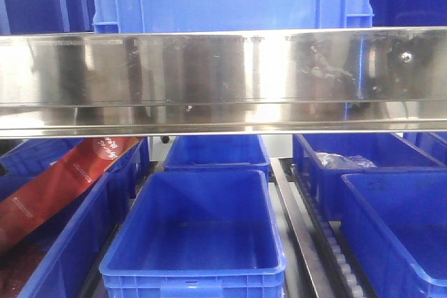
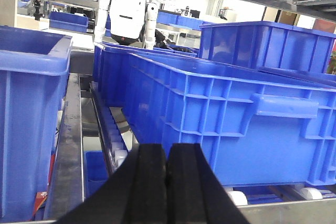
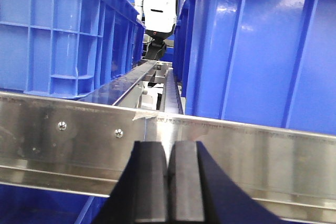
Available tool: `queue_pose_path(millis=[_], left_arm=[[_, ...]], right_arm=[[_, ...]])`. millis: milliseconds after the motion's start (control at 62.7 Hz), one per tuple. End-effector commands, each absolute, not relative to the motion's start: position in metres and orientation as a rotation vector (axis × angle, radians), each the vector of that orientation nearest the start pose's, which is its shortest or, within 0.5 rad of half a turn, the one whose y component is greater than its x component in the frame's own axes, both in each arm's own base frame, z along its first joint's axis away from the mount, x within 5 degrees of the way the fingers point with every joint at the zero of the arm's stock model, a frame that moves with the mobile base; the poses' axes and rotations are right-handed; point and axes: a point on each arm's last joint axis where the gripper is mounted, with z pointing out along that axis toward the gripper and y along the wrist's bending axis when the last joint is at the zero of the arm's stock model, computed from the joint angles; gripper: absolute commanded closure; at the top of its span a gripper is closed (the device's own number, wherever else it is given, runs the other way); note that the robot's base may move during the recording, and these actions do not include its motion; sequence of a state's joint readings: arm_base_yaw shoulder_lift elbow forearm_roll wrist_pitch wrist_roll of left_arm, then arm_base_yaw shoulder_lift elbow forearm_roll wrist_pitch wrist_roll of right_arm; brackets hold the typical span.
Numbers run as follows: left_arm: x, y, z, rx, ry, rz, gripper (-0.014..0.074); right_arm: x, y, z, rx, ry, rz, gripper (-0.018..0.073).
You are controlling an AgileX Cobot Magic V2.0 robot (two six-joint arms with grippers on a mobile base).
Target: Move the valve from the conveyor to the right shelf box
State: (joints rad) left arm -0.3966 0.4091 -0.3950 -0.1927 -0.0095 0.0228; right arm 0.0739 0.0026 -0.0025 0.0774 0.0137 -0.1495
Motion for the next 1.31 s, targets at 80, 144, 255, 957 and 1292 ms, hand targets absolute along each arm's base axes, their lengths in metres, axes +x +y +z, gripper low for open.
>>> queue_pose_path(millis=[80,144,255,957,1292], left_arm=[[0.087,-0.036,0.32,0.152,1.478,-0.463,0.0707],[0.087,-0.036,0.32,0.152,1.478,-0.463,0.0707],[0.087,-0.036,0.32,0.152,1.478,-0.463,0.0707],[0.059,-0.01,0.238,0.107,1.47,-0.149,0.0707],[0.056,-0.007,0.21,0.055,1.523,-0.151,0.0707]], right_arm=[[0.056,0.004,0.214,-0.104,1.472,-0.003,0.0728],[0.056,0.004,0.214,-0.104,1.472,-0.003,0.0728],[0.056,0.004,0.214,-0.104,1.472,-0.003,0.0728],[0.056,0.004,0.214,-0.104,1.472,-0.003,0.0728],[0.056,0.004,0.214,-0.104,1.472,-0.003,0.0728]])
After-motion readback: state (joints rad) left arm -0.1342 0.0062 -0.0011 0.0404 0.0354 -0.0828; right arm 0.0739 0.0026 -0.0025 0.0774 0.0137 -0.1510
